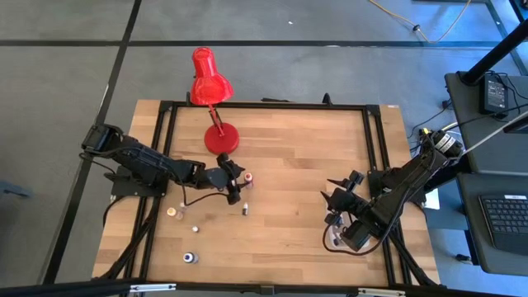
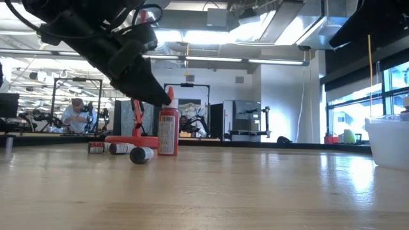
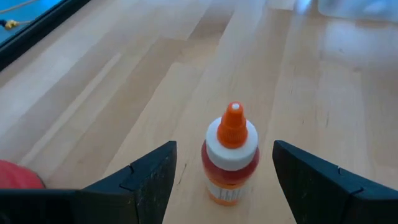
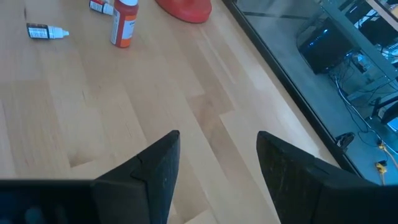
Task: Pick & Place food coloring
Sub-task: Put the big orange bottle into the transparent container
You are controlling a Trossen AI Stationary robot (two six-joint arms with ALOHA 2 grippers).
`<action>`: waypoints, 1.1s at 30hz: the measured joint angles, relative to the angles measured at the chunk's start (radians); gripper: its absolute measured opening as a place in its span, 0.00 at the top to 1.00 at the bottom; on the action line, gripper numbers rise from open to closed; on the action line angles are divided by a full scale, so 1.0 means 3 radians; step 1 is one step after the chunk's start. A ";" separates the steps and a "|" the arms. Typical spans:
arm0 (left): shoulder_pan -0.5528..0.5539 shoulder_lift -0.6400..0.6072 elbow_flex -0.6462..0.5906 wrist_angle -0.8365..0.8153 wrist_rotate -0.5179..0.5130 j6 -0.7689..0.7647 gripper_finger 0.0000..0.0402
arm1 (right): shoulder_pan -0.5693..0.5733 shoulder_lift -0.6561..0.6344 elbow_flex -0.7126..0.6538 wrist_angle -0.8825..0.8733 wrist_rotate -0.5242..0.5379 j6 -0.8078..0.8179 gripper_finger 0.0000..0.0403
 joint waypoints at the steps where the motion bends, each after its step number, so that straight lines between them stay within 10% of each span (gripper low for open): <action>1: 0.0005 0.0051 0.0000 0.0058 -0.0003 0.0000 0.35 | 0.0000 0.0000 0.0000 0.0000 0.0000 0.0000 0.46; 13: 0.0056 0.0376 0.0000 0.0586 0.0005 0.0201 0.38 | 0.0000 0.0000 0.0000 -0.0010 0.0000 -0.0001 0.46; 33: 0.0054 0.0375 0.0000 0.0739 -0.0010 0.0172 0.72 | 0.0000 0.0000 0.0000 -0.0013 0.0000 -0.0014 0.46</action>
